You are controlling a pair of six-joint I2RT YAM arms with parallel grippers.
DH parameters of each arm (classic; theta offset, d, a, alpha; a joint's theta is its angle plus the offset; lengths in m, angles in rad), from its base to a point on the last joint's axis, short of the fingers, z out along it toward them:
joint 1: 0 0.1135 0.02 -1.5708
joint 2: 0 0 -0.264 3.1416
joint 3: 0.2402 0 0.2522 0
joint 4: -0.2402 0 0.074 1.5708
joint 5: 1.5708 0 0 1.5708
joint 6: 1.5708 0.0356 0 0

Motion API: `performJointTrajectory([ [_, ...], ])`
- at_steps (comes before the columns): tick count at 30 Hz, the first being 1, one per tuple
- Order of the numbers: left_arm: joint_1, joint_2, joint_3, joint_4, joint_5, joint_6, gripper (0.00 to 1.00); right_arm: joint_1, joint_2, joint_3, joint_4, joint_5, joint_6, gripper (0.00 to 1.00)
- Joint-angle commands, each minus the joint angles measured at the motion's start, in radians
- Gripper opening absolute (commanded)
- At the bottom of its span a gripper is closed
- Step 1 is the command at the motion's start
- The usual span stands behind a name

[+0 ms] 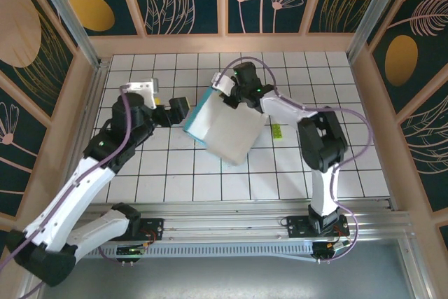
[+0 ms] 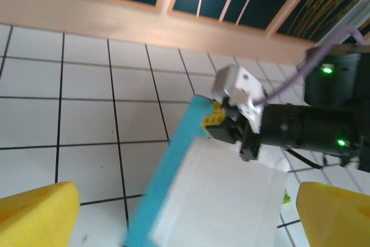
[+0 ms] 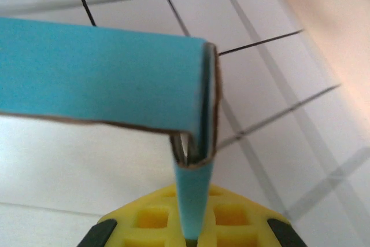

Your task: Fold the paper box

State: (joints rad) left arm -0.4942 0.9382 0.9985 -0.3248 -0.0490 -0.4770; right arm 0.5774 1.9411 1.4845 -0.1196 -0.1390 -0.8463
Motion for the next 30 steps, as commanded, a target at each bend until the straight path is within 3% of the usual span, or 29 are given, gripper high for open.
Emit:
performJointTrajectory([
  [1,-0.003,-0.055,-0.052,0.037,-0.054,-0.060,0.97,0.077,-0.154,-0.102,-0.170,0.459,-0.697,0.00],
  [3,-0.003,-0.068,-0.071,0.071,-0.042,-0.071,0.97,0.096,-0.179,-0.163,-0.084,0.555,-0.820,0.00],
  [7,-0.003,-0.058,-0.109,0.127,-0.018,-0.073,0.98,0.124,-0.134,-0.024,-0.369,0.434,-0.826,0.00],
  [11,-0.003,-0.042,-0.151,0.163,-0.006,-0.098,0.99,0.181,-0.031,-0.052,-0.314,0.501,-0.873,0.03],
  [17,-0.003,-0.076,-0.231,0.199,-0.022,-0.129,0.99,0.251,0.075,-0.080,-0.179,0.480,-0.874,0.11],
  [22,-0.003,-0.071,-0.240,0.175,-0.045,-0.099,0.99,0.269,0.054,-0.044,-0.228,0.475,-0.830,0.20],
  [25,-0.003,-0.045,-0.227,0.170,-0.039,-0.076,0.99,0.276,0.004,-0.047,-0.279,0.464,-0.785,0.45],
  [26,-0.003,-0.036,-0.220,0.171,-0.035,-0.067,0.99,0.278,-0.012,-0.049,-0.296,0.465,-0.756,0.49],
  [30,-0.003,-0.019,-0.208,0.187,-0.026,-0.014,0.99,0.286,-0.054,-0.004,-0.360,0.457,-0.492,0.49],
])
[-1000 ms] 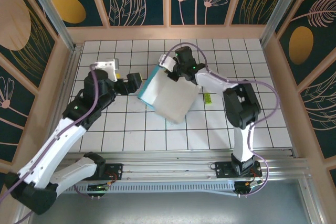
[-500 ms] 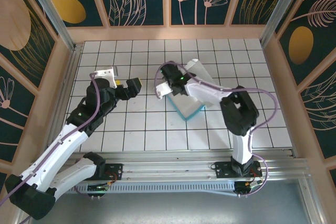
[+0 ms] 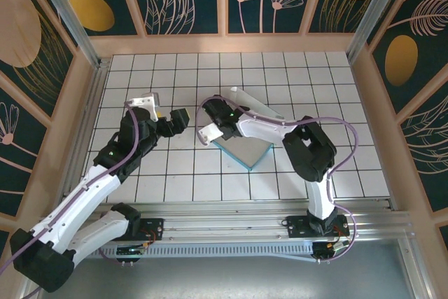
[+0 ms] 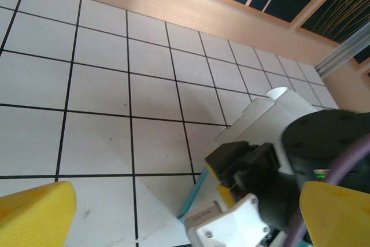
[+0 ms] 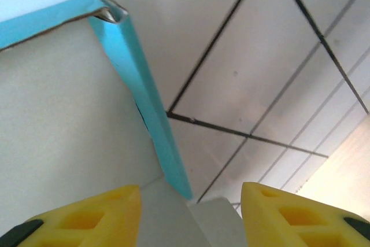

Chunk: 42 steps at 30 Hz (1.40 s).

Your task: Fold the paper box

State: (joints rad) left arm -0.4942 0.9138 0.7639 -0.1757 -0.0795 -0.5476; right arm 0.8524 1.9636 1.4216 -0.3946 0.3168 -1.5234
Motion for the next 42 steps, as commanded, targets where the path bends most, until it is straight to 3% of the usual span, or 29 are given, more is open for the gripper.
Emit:
performJointTrajectory([
  [1,-0.003,0.005,0.028,0.048,0.024,0.082,0.99,0.013,-0.091,0.081,-0.094,-0.016,0.308,0.48],
  [4,-0.003,-0.001,0.040,0.074,0.157,0.186,0.96,0.014,-0.173,0.101,-0.064,-0.045,0.789,0.47],
  [6,-0.005,-0.011,0.043,0.098,0.265,0.239,0.93,0.010,-0.255,0.068,-0.036,0.079,1.221,0.46],
  [7,-0.010,-0.022,0.041,0.114,0.319,0.266,0.92,0.004,-0.294,0.066,-0.106,0.132,1.457,0.46],
  [8,-0.020,-0.032,0.040,0.122,0.365,0.293,0.90,-0.012,-0.333,0.065,-0.201,0.105,1.655,0.44],
  [11,-0.064,-0.036,0.047,0.102,0.438,0.395,0.83,-0.036,-0.494,-0.102,-0.259,-0.048,1.976,0.41],
  [15,-0.163,0.019,0.072,-0.024,0.384,0.545,0.84,-0.141,-0.750,-0.389,-0.270,-0.219,2.303,0.39],
  [18,-0.242,0.082,0.084,-0.105,0.315,0.619,0.84,-0.207,-0.901,-0.581,-0.195,-0.294,2.438,0.38],
  [21,-0.291,0.143,0.097,-0.144,0.290,0.652,0.84,-0.220,-0.937,-0.711,-0.110,-0.298,2.546,0.40],
  [25,-0.311,0.185,0.100,-0.141,0.290,0.657,0.82,-0.228,-0.815,-0.771,0.007,-0.344,2.597,0.41],
  [31,-0.311,0.180,0.072,-0.111,0.169,0.623,0.82,-0.226,-0.663,-0.765,0.215,-0.307,2.536,0.41],
  [39,-0.307,0.217,0.096,-0.085,-0.239,0.290,0.80,-0.222,-0.509,-0.763,0.339,-0.214,2.492,0.34],
  [42,-0.261,0.207,0.059,-0.052,-0.263,0.162,0.79,-0.225,-0.463,-0.744,0.406,-0.174,2.410,0.31],
])
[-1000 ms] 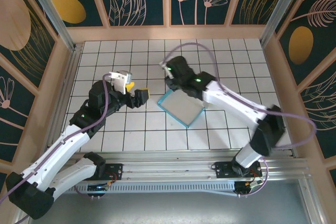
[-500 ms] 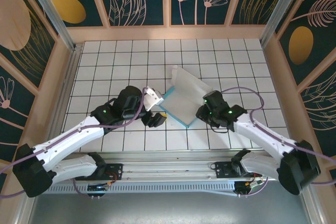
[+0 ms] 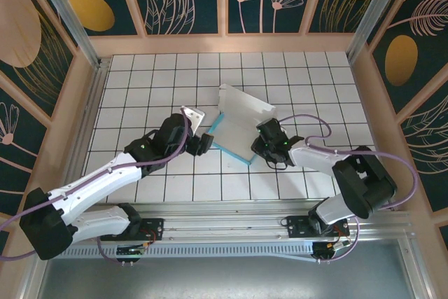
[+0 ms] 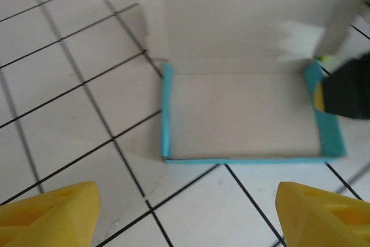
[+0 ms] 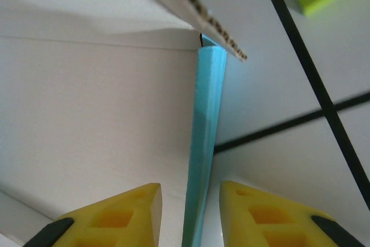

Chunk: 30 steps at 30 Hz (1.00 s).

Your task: Fold the paper box

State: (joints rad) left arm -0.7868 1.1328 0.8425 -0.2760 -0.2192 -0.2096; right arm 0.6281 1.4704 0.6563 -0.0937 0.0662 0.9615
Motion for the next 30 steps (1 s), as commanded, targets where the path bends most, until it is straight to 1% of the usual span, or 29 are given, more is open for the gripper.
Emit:
performJointTrajectory([
  [1,0.059,0.000,-0.024,0.045,-0.098,-0.208,0.80,0.001,0.054,0.042,0.098,0.097,-0.098,0.30],
  [3,0.102,0.029,-0.026,0.029,-0.063,-0.249,0.80,0.001,0.103,0.083,0.099,0.122,-0.172,0.25],
  [4,0.114,0.046,-0.025,0.019,-0.059,-0.262,0.80,0.000,0.125,0.106,0.105,0.138,-0.213,0.21],
  [7,0.144,0.093,-0.015,-0.005,-0.068,-0.309,0.79,0.001,0.193,0.154,0.157,0.151,-0.325,0.16],
  [11,0.171,0.149,-0.001,-0.051,-0.119,-0.395,0.74,0.003,0.277,0.218,0.244,0.106,-0.430,0.12],
  [13,0.192,0.165,-0.009,-0.056,-0.113,-0.421,0.72,0.008,0.314,0.250,0.284,0.105,-0.482,0.12],
  [17,0.228,0.153,-0.058,-0.019,-0.080,-0.449,0.71,0.012,0.361,0.326,0.281,0.101,-0.506,0.12],
  [19,0.237,0.137,-0.083,0.003,-0.078,-0.451,0.71,0.025,0.354,0.343,0.287,0.100,-0.524,0.16],
  [21,0.243,0.123,-0.095,0.013,-0.072,-0.455,0.72,0.026,0.333,0.356,0.275,0.079,-0.533,0.27],
  [23,0.242,0.107,-0.104,0.028,-0.058,-0.453,0.74,0.024,0.297,0.367,0.240,0.055,-0.536,0.34],
  [27,0.243,0.039,-0.118,0.068,-0.009,-0.396,0.80,-0.005,0.155,0.304,0.198,0.027,-0.552,0.45],
  [29,0.243,-0.008,-0.136,0.121,0.076,-0.339,0.82,-0.044,0.085,0.248,0.168,0.026,-0.564,0.51],
  [30,0.242,-0.036,-0.150,0.165,0.157,-0.299,0.84,-0.067,0.056,0.218,0.154,0.032,-0.580,0.54],
])
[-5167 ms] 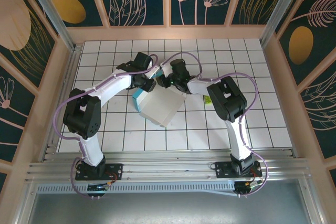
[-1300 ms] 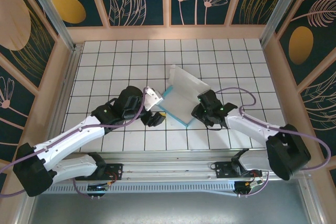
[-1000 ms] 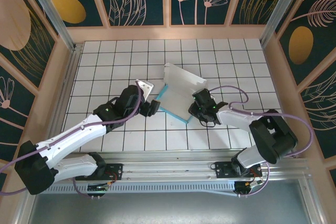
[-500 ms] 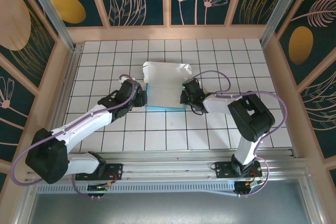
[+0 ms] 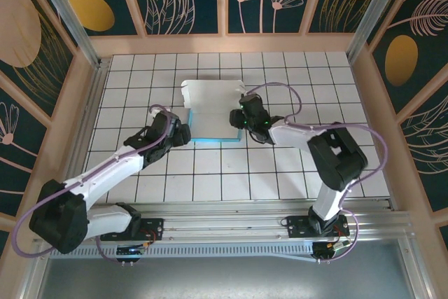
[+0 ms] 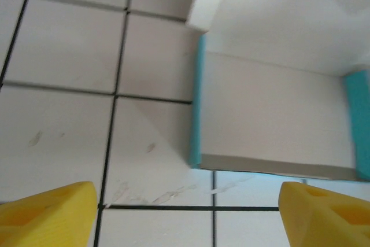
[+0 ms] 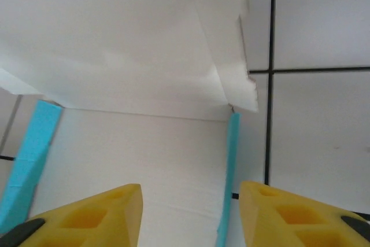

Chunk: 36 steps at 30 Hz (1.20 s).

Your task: Fold the paper box

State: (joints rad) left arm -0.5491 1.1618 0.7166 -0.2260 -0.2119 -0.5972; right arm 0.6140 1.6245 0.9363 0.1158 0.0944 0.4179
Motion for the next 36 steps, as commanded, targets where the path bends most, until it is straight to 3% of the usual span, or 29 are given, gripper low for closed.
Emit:
performJointTrajectory([
  [1,0.005,-0.094,-0.043,0.166,0.239,0.117,0.85,-0.062,-0.126,-0.097,-0.073,0.011,-0.056,0.59],
  [4,0.003,-0.162,-0.082,0.304,0.474,0.153,0.88,-0.176,-0.150,-0.141,-0.167,-0.048,-0.145,0.72],
  [6,0.003,-0.187,-0.095,0.357,0.568,0.165,0.92,-0.252,-0.120,-0.127,-0.238,-0.121,-0.202,0.75],
  [7,0.003,-0.192,-0.097,0.369,0.597,0.174,0.94,-0.286,-0.096,-0.110,-0.277,-0.152,-0.229,0.80],
  [10,0.002,-0.192,-0.088,0.345,0.592,0.202,0.97,-0.320,-0.020,-0.060,-0.357,-0.152,-0.283,0.94],
  [12,0.002,-0.186,-0.079,0.316,0.546,0.202,0.99,-0.321,0.028,-0.026,-0.401,-0.106,-0.292,0.97],
  [18,0.002,-0.201,-0.081,0.259,0.430,0.185,0.99,-0.311,0.116,0.006,-0.445,-0.071,-0.253,0.84],
  [23,0.002,-0.209,-0.062,0.145,0.191,0.169,0.99,-0.294,0.135,-0.027,-0.443,-0.035,-0.232,0.61],
  [28,0.002,-0.226,-0.061,0.130,0.128,0.144,0.99,-0.292,0.102,-0.037,-0.418,-0.042,-0.226,0.31],
  [32,0.002,-0.251,-0.051,0.093,0.033,0.086,0.99,-0.269,-0.028,-0.025,-0.405,-0.041,-0.200,0.26],
  [36,0.007,-0.245,0.014,-0.044,-0.128,0.017,0.99,-0.061,-0.170,-0.005,-0.313,-0.036,-0.150,0.28],
])
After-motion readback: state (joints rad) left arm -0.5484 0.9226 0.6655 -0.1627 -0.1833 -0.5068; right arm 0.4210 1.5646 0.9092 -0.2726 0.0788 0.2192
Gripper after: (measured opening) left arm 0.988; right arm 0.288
